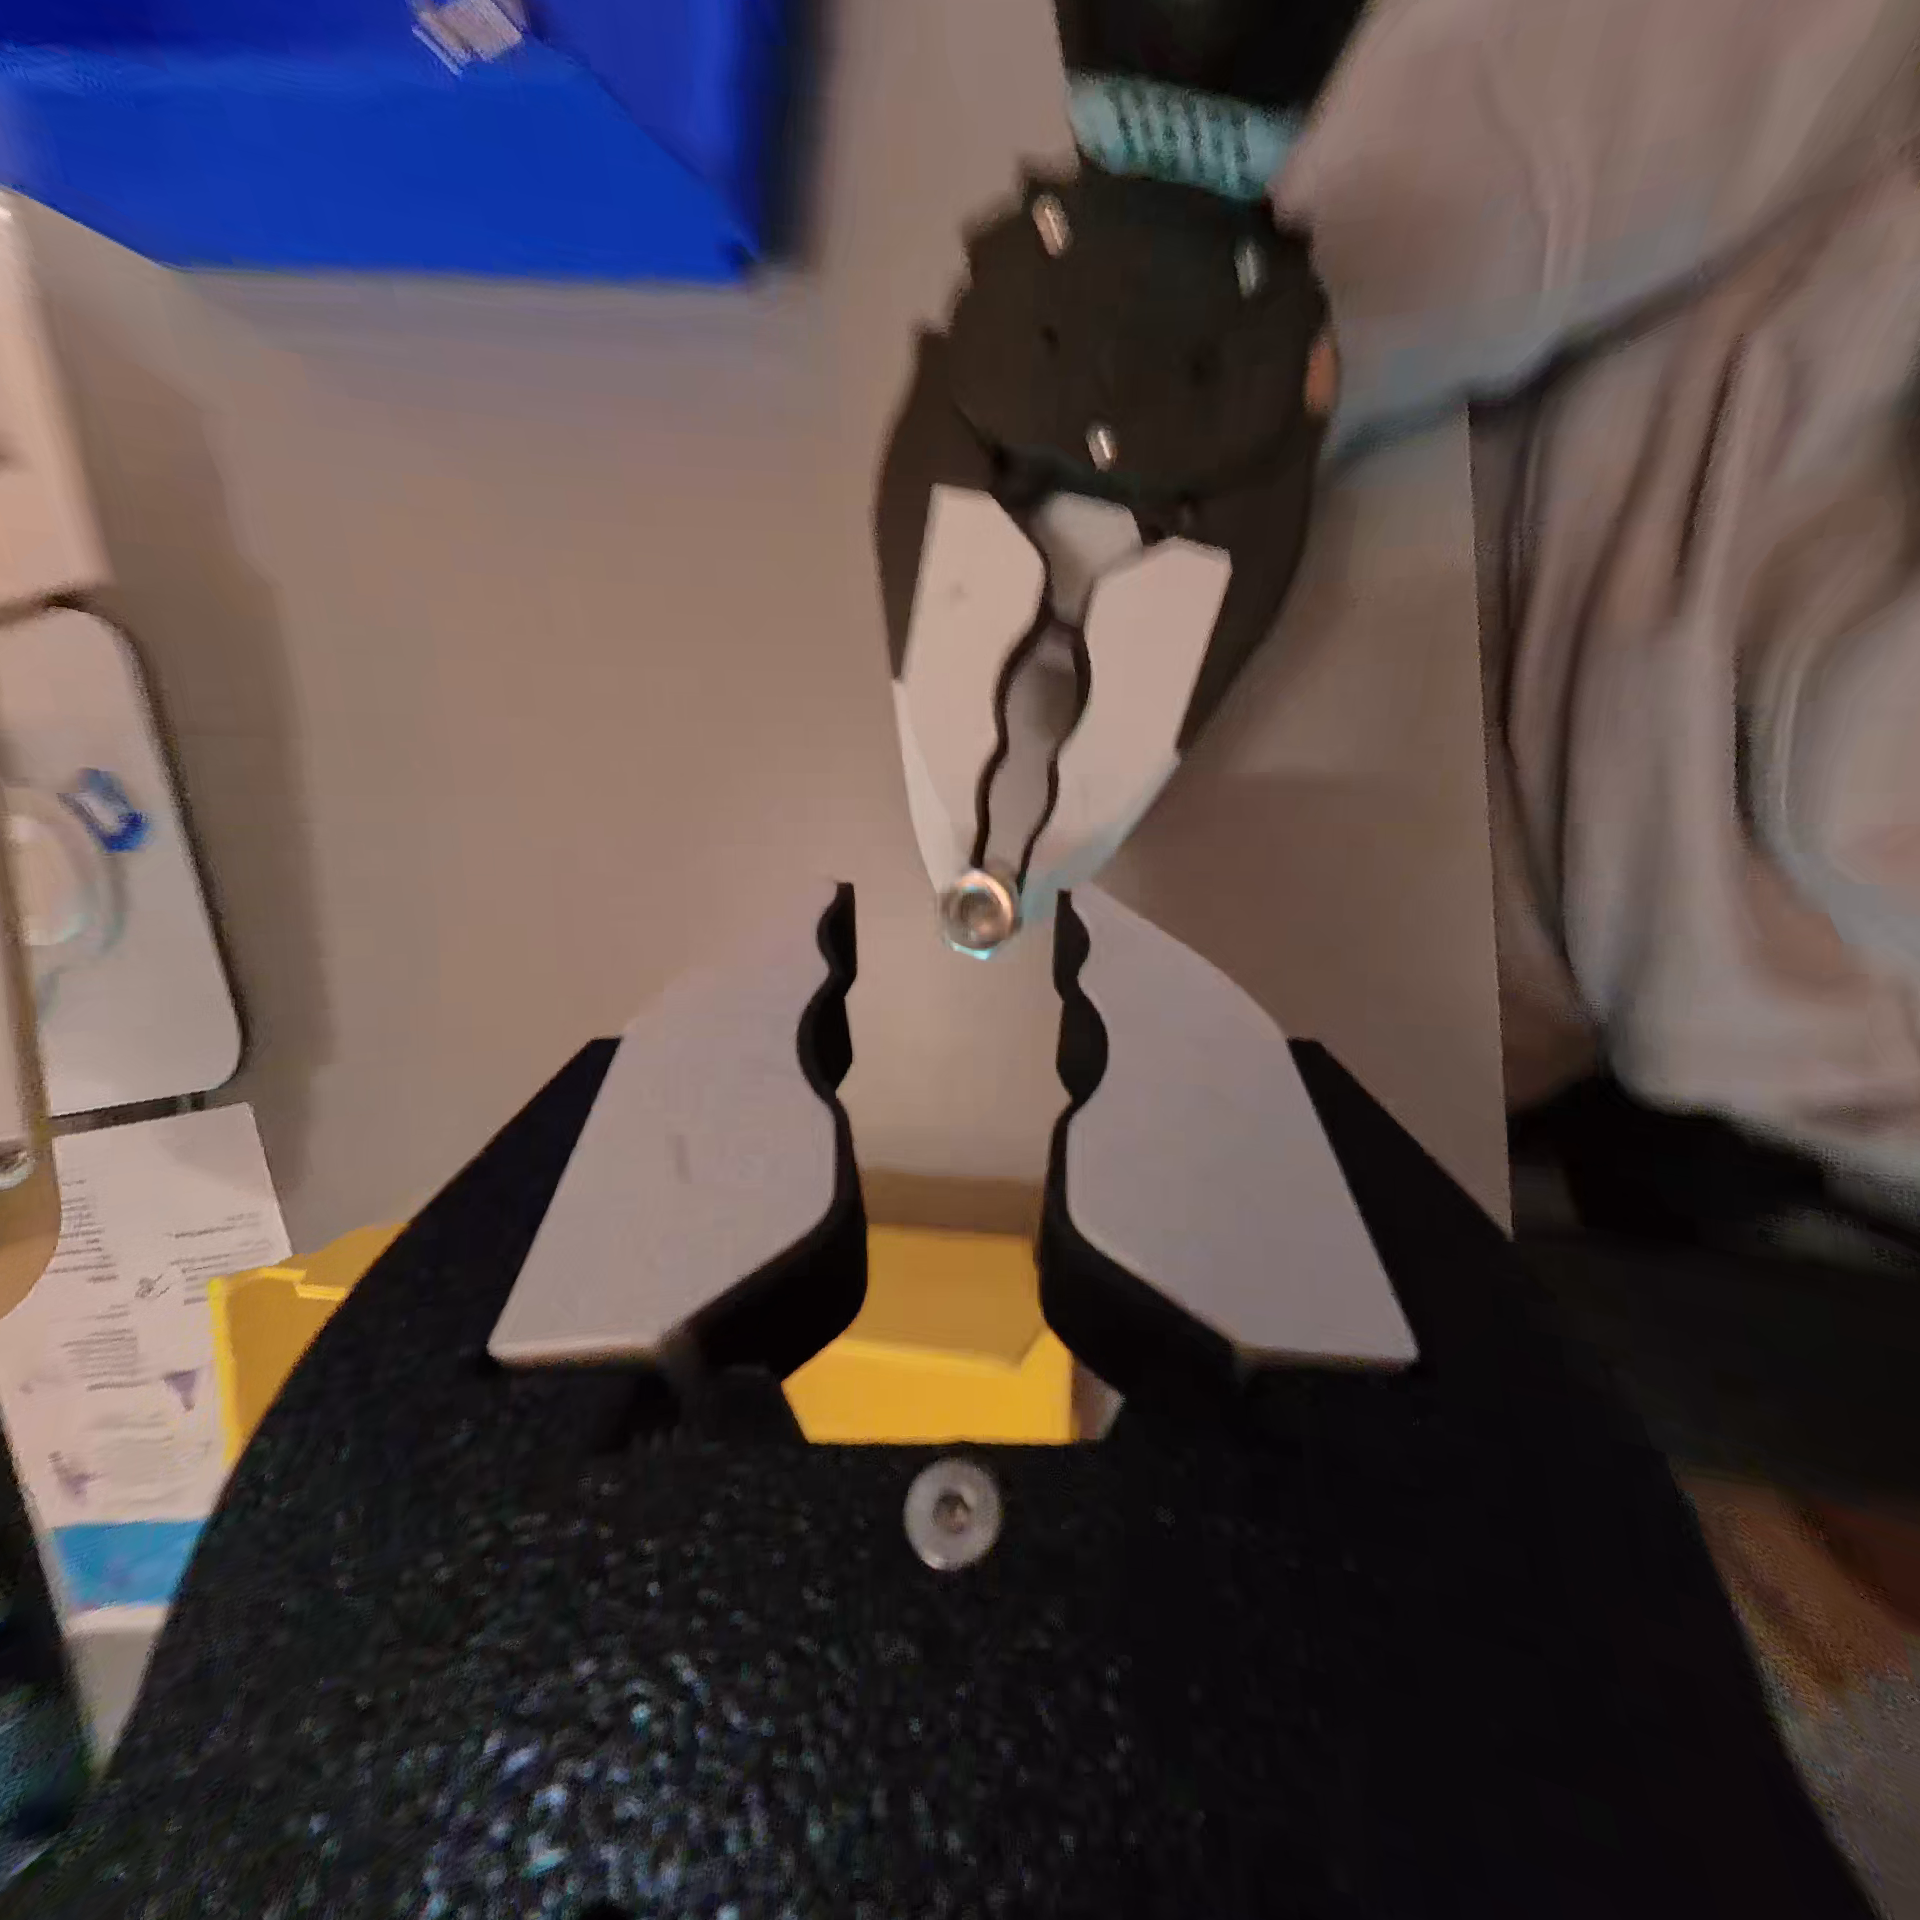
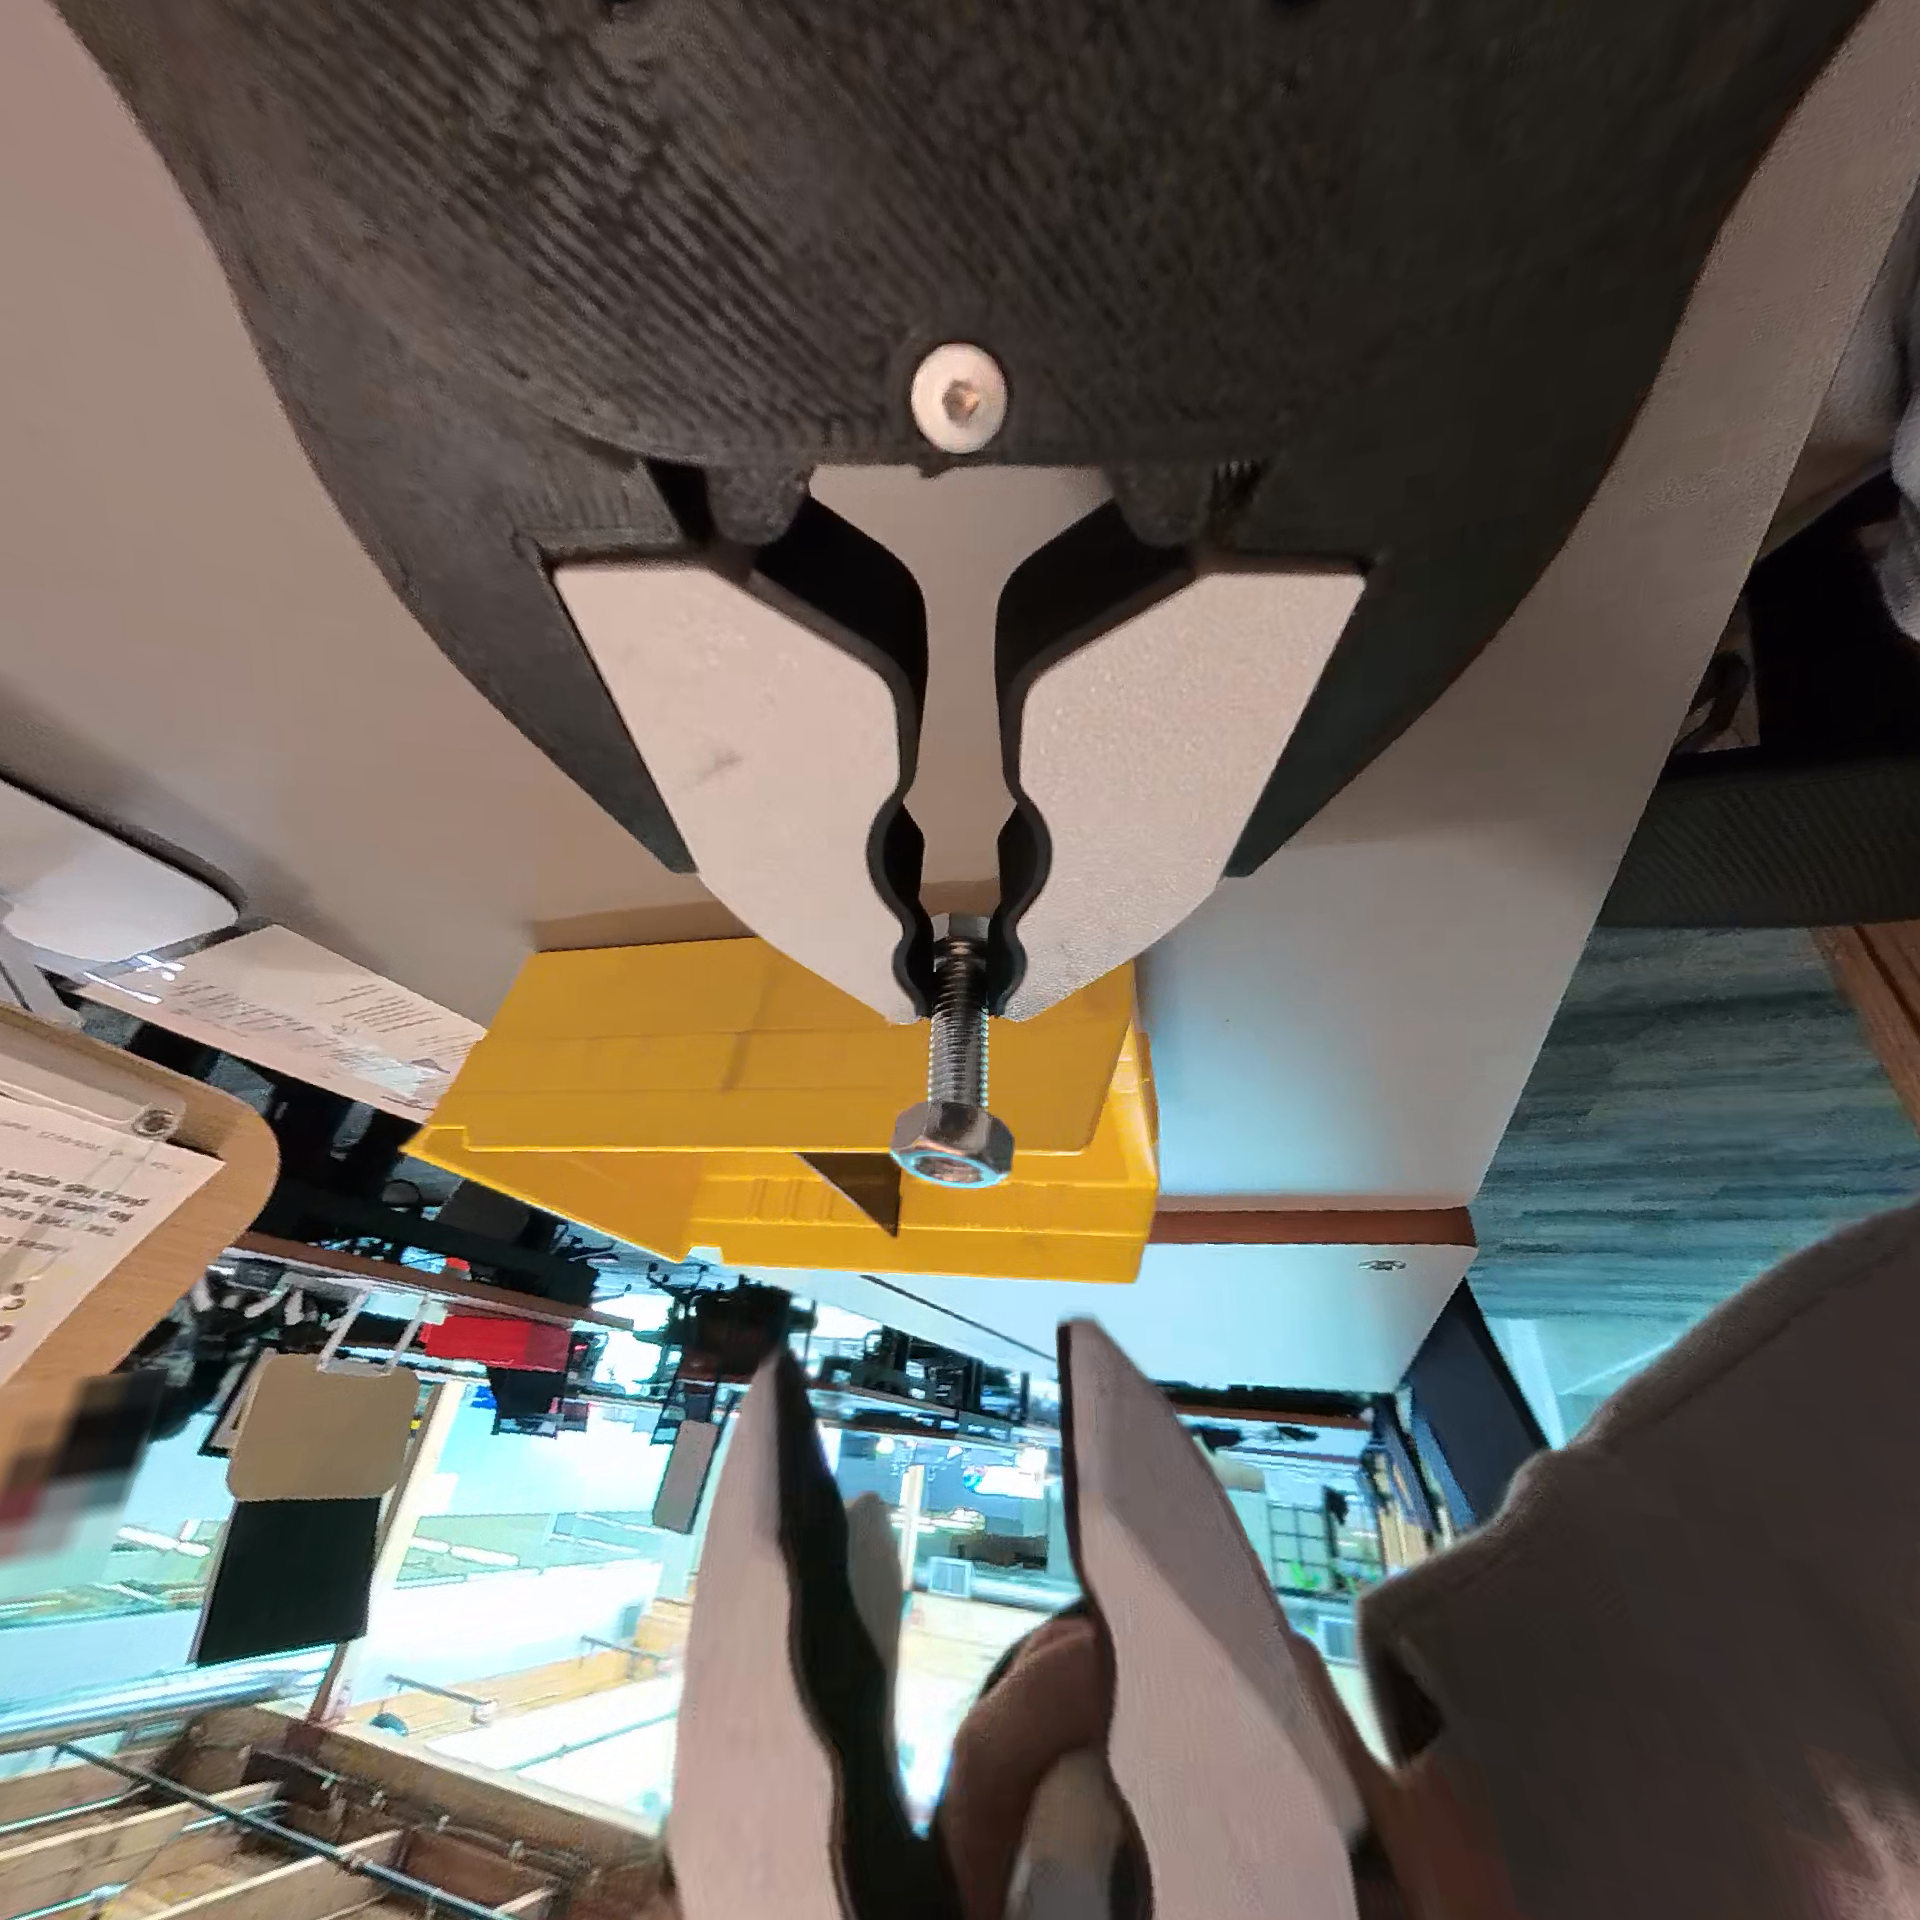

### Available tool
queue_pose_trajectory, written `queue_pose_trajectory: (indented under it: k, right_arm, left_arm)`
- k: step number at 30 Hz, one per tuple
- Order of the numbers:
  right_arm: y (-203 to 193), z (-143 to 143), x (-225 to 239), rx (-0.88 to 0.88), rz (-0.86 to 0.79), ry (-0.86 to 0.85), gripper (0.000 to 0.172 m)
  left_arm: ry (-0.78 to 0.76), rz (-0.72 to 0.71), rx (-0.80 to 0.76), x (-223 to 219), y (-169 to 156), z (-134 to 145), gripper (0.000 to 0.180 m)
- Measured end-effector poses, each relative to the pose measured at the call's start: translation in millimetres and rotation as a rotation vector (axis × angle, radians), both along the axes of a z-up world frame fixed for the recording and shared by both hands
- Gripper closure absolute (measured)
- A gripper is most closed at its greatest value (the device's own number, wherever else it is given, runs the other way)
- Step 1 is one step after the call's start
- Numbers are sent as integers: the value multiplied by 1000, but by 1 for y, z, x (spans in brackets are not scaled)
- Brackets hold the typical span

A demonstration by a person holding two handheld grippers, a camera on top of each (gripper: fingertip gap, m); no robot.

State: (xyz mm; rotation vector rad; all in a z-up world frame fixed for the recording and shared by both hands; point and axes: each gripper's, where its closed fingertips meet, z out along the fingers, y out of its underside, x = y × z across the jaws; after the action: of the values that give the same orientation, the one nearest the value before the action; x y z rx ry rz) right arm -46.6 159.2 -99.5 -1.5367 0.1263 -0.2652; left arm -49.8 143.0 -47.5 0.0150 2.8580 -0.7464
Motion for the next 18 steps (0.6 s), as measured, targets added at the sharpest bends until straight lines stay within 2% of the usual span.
queue_pose_trajectory:
  k: [3, 6, 11, 18]
  right_arm:
    - [-4, 2, 6, 18, -37, 10, 163]
    - [-6, 4, 9, 36, -60, 17, 163]
    - [-9, 5, 12, 56, -72, 34, 163]
    - [-8, 7, 9, 69, -46, 27, 163]
  left_arm:
    - [-93, 211, -388, 13, -6, 24, 139]
    - [-146, 359, -630, 16, 1, 19, 128]
    - [-168, 422, -700, 14, 3, -14, 124]
    - [-101, 442, -771, 23, 1, -20, 132]
